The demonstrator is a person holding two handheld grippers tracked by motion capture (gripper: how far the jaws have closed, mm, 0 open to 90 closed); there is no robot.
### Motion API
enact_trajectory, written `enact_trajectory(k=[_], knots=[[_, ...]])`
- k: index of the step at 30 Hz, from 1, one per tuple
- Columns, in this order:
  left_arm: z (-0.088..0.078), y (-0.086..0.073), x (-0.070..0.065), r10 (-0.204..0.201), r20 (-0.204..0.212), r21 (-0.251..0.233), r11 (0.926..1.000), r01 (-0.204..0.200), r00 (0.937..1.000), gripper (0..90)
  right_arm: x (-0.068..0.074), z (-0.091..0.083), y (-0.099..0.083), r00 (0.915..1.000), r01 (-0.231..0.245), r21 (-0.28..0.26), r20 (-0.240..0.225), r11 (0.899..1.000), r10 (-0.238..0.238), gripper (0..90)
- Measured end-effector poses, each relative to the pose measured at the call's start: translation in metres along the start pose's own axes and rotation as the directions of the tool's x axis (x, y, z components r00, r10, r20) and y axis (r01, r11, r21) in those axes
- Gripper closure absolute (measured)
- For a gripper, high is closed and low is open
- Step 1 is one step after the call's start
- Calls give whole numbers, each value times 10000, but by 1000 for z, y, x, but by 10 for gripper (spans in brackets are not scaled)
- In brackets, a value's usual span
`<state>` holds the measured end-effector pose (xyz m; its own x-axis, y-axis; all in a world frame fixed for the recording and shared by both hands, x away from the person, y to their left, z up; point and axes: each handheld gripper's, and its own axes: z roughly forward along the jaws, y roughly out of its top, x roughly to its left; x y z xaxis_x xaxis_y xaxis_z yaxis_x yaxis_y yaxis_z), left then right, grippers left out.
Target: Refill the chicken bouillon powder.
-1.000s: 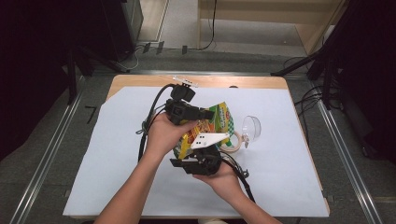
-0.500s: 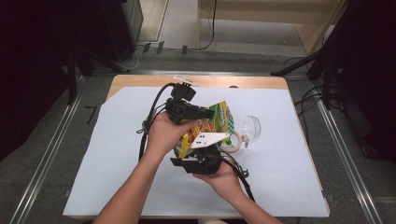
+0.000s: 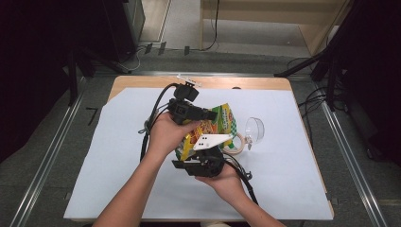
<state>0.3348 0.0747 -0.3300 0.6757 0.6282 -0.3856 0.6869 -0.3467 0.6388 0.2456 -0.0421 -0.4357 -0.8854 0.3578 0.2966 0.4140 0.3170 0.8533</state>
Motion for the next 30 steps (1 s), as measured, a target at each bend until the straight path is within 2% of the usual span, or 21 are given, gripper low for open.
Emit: enact_trajectory(k=[5, 16, 22, 30], knots=[[0, 1, 3, -222, 79, 75, 9997, 221, 9997, 812, 0, -1, 1, 10000, 48, 58, -69, 10000, -48, 718], [2, 5, 4, -282, 67, 232, 9993, 280, 9996, 807, 1, 0, 3, 10000, 3, 12, -46, 10000, -3, 693], [2, 6, 6, -327, 120, 316, 9990, 323, 9994, 806, 1, -1, 3, 9999, 117, 46, -7, 9999, -117, 729], [3, 10, 5, -380, 86, 383, 9986, 376, 9992, 807, 1, -2, 5, 10000, 79, 5, 29, 10000, -79, 717]])
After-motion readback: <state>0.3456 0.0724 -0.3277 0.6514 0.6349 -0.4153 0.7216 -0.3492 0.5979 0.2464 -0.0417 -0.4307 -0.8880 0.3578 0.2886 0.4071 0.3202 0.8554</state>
